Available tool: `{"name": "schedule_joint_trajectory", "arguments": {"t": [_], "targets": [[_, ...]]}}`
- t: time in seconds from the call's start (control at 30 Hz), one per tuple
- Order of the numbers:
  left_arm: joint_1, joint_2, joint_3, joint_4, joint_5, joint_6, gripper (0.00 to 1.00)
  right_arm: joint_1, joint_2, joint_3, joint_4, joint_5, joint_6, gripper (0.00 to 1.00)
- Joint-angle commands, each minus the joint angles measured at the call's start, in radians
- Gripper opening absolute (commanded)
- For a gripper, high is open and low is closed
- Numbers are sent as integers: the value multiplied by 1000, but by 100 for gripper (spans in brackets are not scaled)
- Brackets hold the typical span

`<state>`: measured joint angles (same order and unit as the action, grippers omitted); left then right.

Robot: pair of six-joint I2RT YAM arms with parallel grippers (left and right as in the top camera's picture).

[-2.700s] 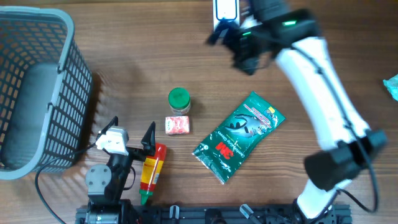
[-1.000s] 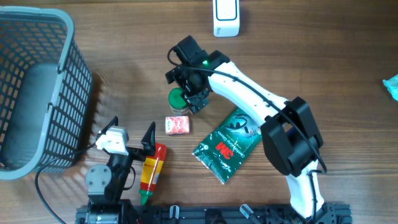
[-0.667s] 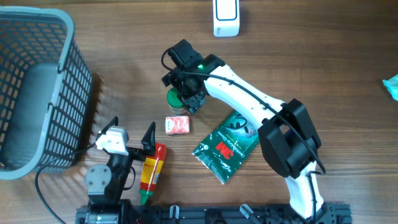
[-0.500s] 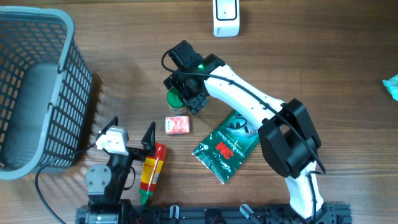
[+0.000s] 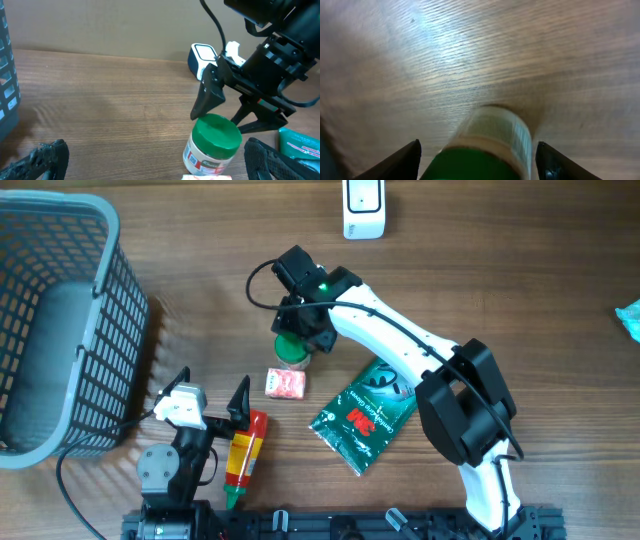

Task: Scan the item barcode
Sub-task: 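Grasp the jar by its green cap with the right gripper and lift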

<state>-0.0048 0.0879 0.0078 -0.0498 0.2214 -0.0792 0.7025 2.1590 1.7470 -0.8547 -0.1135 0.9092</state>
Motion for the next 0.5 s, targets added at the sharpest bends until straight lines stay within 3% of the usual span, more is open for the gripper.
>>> {"name": "schedule_joint_trajectory", "arguments": {"t": [0.0,0.03,0.13,0.3,0.47], "targets": [[-4,-2,-2,-7,-10,20,100,3,6,31,-54,106,-210,89],[-4,-2,-2,-7,-10,20,100,2,-3,52,-80,145,-207,99],[-4,-2,-2,-7,-10,20,100,2,-40,112,-153,243,-90,100],[-4,-2,-2,-7,-10,20,100,1,-106,135,-212,138,456,100],[-4,-2,-2,-7,-10,20,100,6,-95,84,-211,-31,853,100]]}}
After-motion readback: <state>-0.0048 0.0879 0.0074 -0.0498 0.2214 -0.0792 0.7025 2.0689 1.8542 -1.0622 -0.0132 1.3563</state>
